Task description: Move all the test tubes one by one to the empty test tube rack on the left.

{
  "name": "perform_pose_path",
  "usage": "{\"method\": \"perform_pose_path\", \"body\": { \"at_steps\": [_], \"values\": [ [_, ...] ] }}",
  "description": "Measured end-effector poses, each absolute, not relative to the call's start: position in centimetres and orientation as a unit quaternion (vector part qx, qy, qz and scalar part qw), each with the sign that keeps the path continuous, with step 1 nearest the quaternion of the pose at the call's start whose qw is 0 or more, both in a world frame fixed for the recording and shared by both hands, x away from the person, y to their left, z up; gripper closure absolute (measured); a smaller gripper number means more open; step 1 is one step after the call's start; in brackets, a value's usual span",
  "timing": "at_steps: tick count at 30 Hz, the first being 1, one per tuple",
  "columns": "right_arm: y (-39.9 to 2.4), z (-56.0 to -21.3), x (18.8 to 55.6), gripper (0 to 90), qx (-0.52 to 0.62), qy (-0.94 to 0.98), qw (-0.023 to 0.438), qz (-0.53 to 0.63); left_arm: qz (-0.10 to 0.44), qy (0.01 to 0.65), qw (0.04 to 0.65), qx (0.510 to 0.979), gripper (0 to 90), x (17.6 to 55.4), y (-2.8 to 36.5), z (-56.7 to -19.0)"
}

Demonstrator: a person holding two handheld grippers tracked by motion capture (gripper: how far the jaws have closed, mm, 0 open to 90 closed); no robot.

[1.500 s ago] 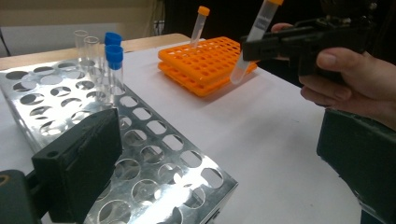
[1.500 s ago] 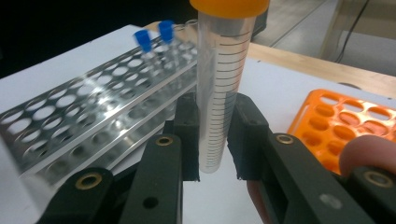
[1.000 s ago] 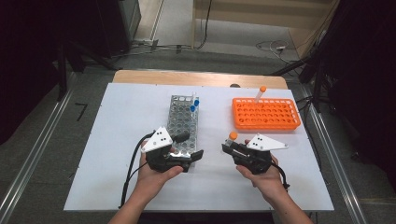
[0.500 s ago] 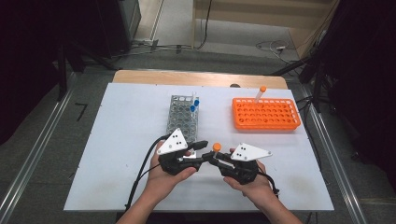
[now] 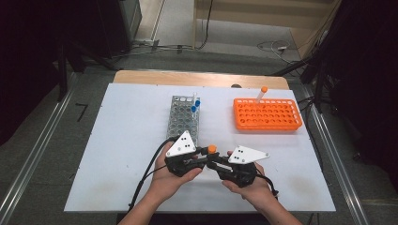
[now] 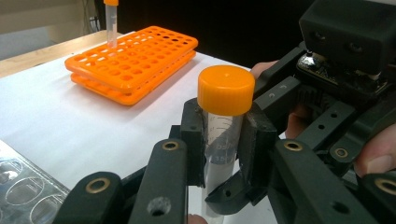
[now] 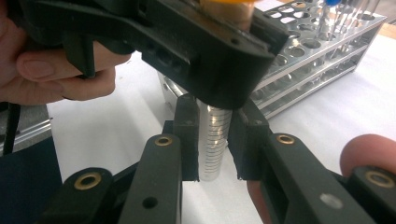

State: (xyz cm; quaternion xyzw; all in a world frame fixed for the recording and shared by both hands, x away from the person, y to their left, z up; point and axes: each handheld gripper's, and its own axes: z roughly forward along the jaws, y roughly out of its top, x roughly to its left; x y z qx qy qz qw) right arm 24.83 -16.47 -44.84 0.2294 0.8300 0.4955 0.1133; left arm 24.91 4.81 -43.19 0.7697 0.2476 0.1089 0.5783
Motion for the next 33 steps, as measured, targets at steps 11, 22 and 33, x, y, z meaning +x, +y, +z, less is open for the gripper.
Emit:
{"method": "perform_pose_path", "body": {
  "at_steps": [11, 22, 33],
  "values": [
    [-18.1, -45.2, 25.8, 46.1, 0.228, 0.826, 0.103, 0.506, 0.134, 0.281, 0.580, 0.753, 74.8, 26.4, 6.1, -42.5],
    [-22.3, -45.1, 26.8, 6.0, 0.269, 0.812, 0.123, 0.502, 0.180, 0.330, 0.579, 0.723, 74.9, 29.6, 9.2, -41.9],
    [-26.2, -45.5, 26.6, 1.7, 0.297, 0.804, 0.128, 0.499, 0.208, 0.354, 0.575, 0.708, 74.9, 32.5, 10.0, -41.4]
  ]
}}
